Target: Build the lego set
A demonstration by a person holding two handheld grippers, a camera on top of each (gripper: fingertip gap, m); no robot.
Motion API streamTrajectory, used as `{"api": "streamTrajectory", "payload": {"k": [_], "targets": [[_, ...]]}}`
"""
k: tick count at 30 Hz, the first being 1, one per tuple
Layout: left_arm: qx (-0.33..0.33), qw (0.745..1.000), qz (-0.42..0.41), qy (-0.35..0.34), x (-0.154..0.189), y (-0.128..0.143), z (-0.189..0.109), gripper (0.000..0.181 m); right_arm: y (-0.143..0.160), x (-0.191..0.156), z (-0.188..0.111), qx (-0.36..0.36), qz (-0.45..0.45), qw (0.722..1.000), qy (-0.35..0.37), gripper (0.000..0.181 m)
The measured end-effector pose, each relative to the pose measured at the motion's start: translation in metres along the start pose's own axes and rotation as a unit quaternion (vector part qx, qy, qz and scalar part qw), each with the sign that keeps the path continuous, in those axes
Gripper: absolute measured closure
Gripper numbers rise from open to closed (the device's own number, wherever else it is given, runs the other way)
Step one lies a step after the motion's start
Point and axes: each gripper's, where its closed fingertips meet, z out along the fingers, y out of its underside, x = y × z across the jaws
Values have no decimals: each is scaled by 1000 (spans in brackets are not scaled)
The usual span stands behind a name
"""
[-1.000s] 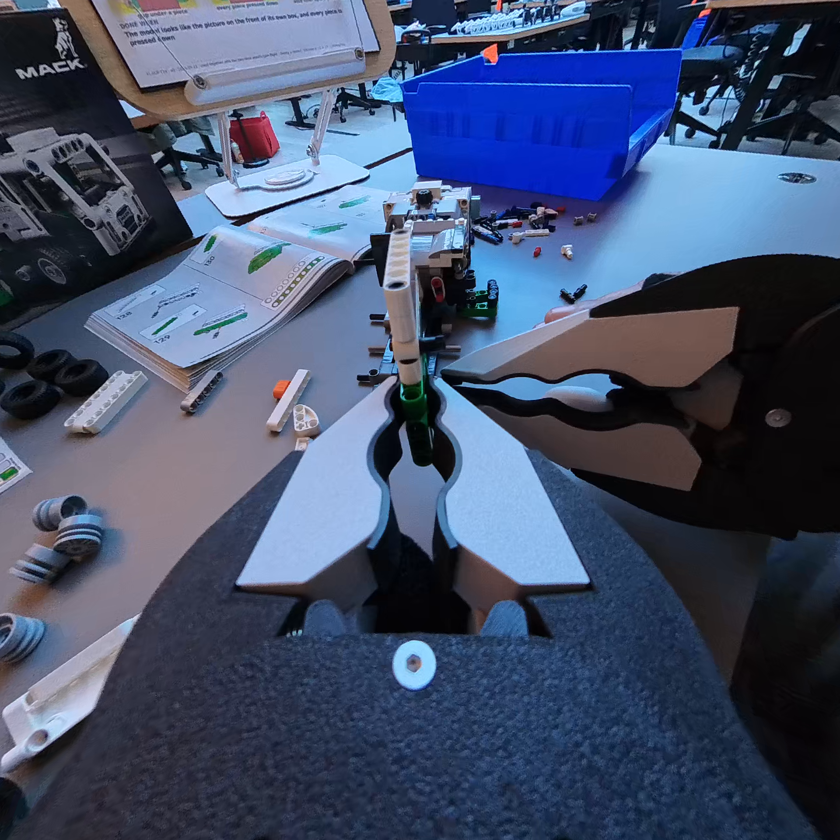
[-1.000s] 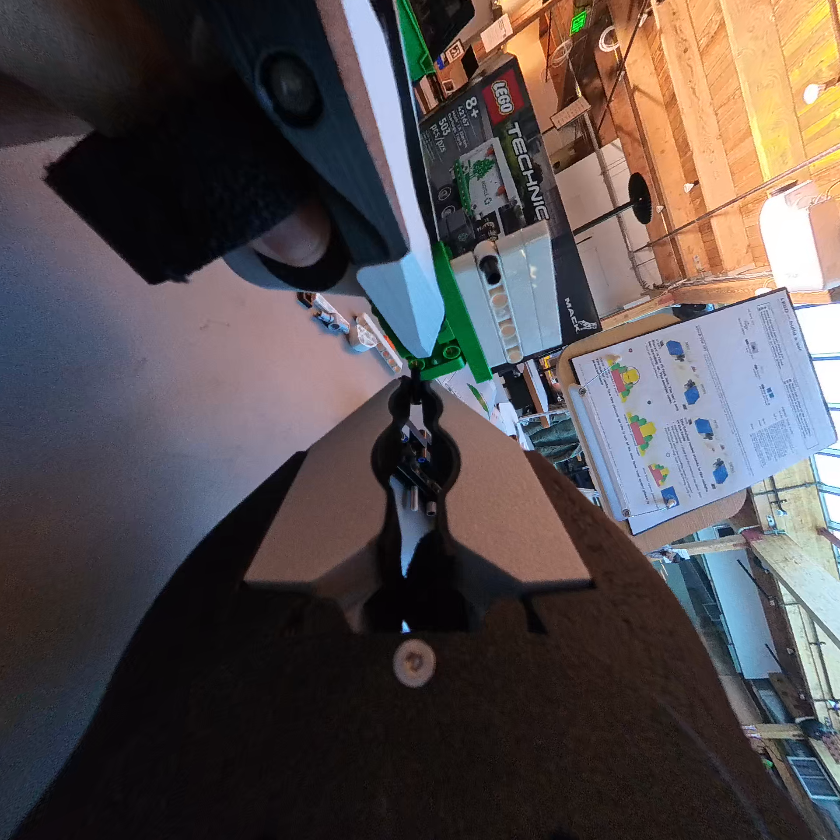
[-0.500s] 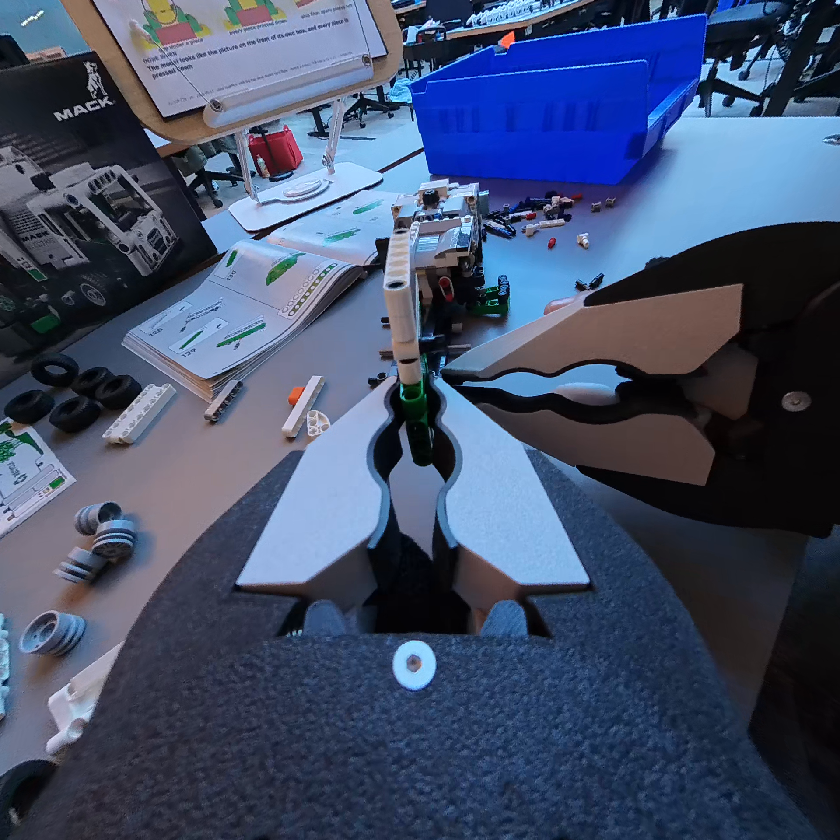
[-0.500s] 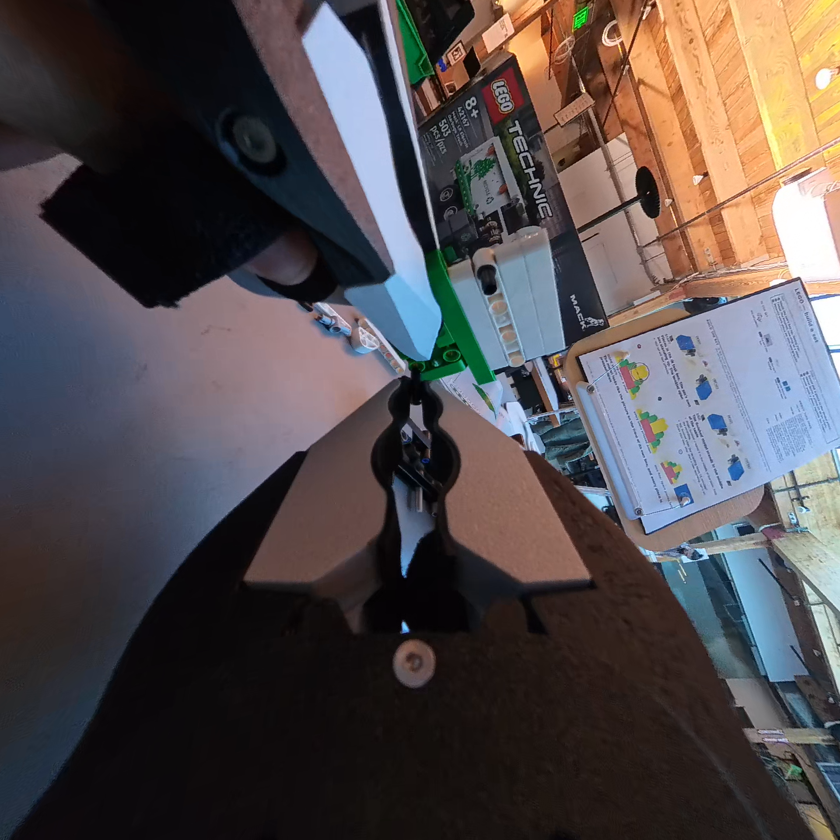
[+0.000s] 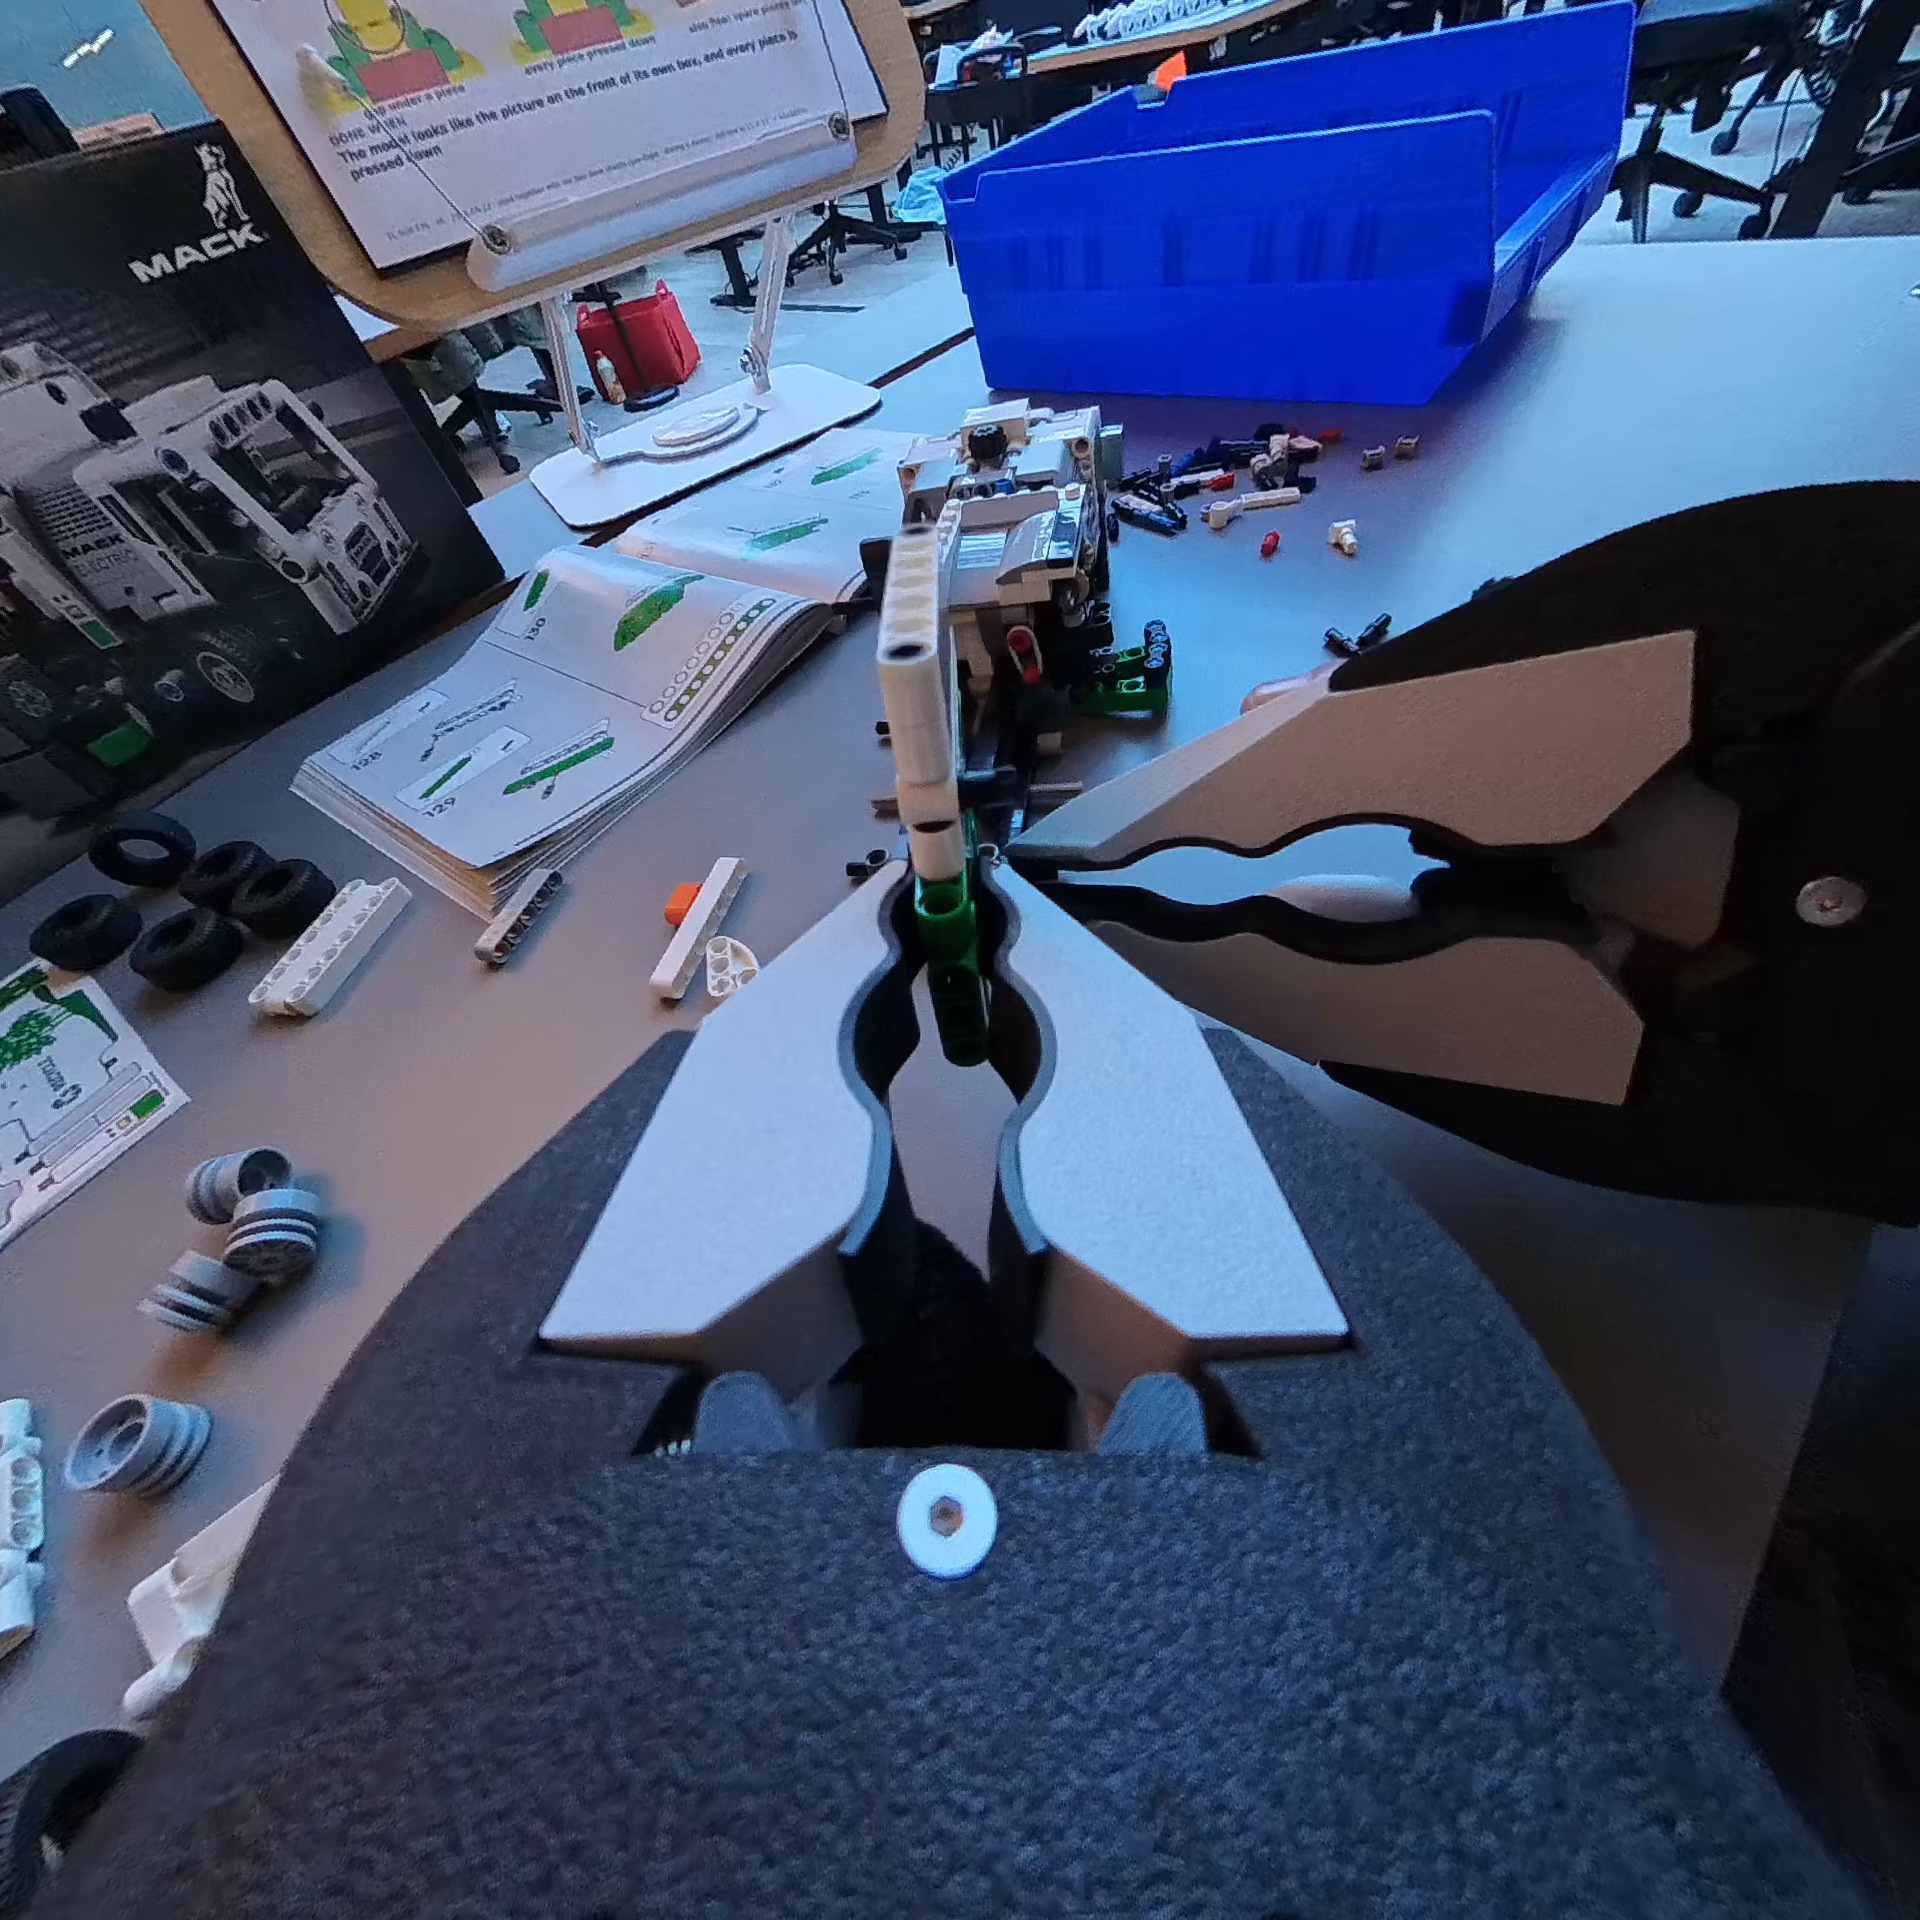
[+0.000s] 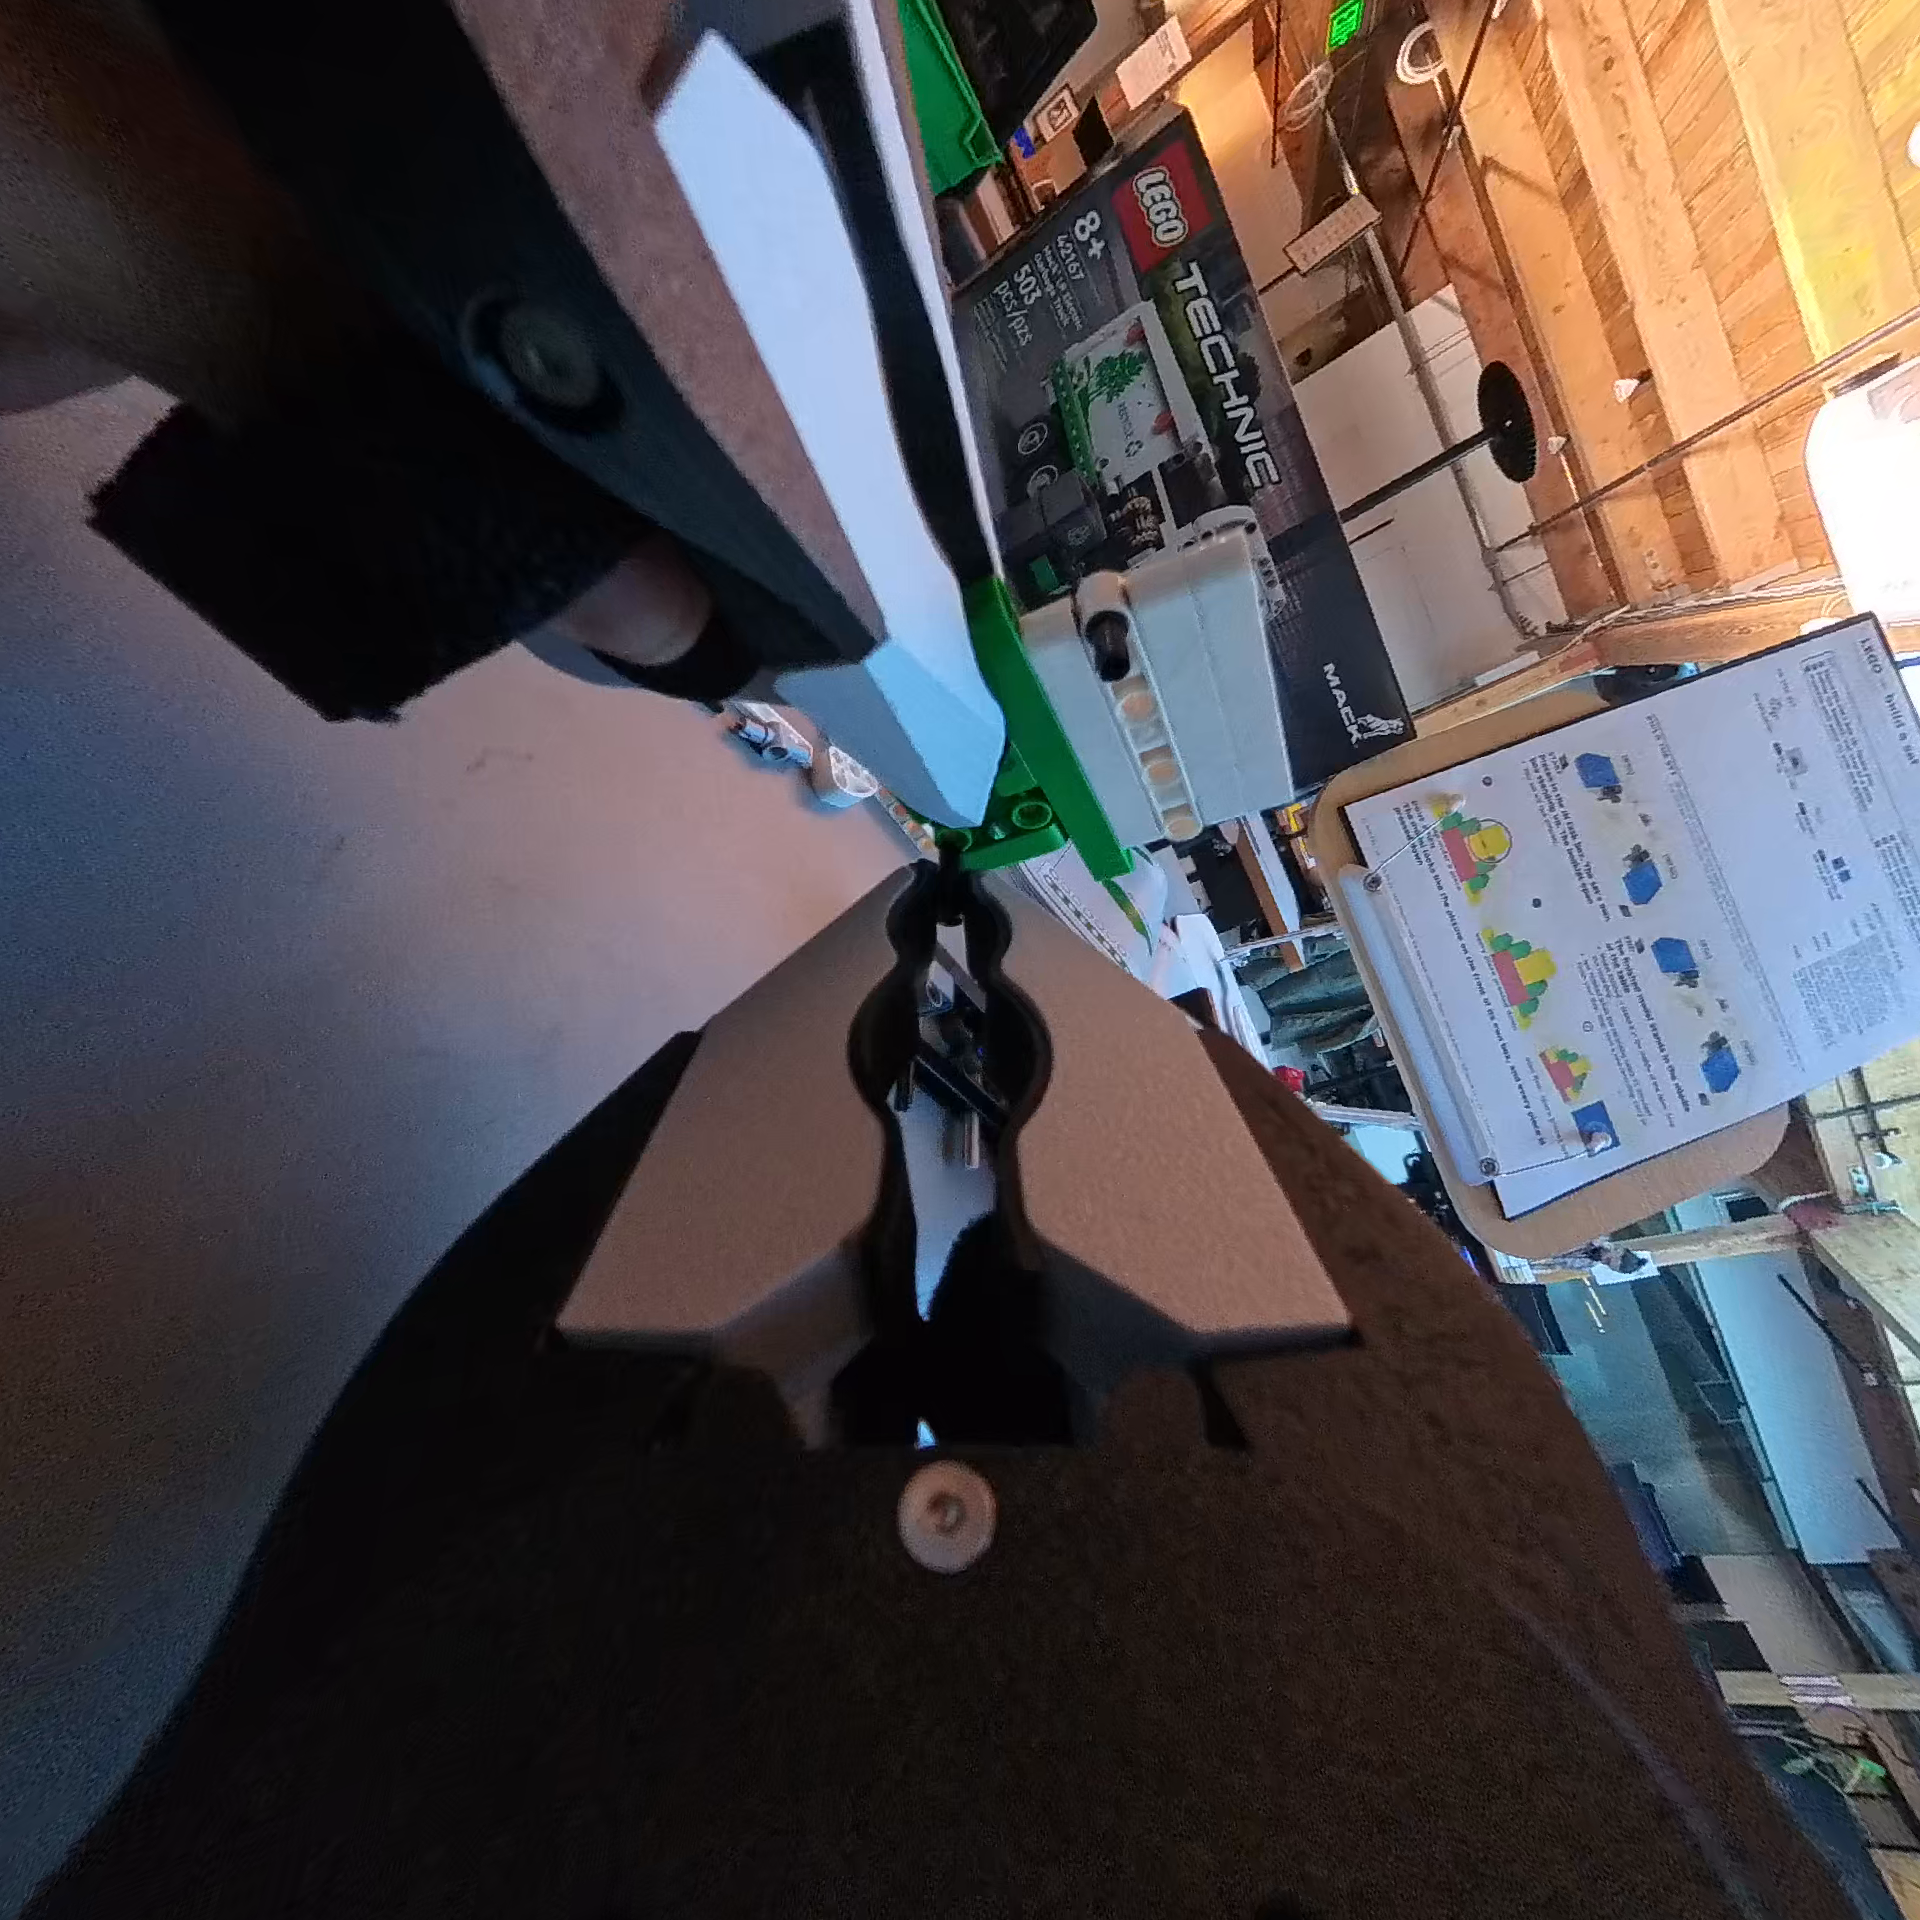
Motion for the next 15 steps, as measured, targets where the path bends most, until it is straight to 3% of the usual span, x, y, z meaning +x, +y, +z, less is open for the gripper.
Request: {"api": "streamTrajectory", "payload": {"k": [15], "targets": [[-9,1000,7,-4,0,3,2,176,1,-2,1,5,27,999,-21,179]]}}
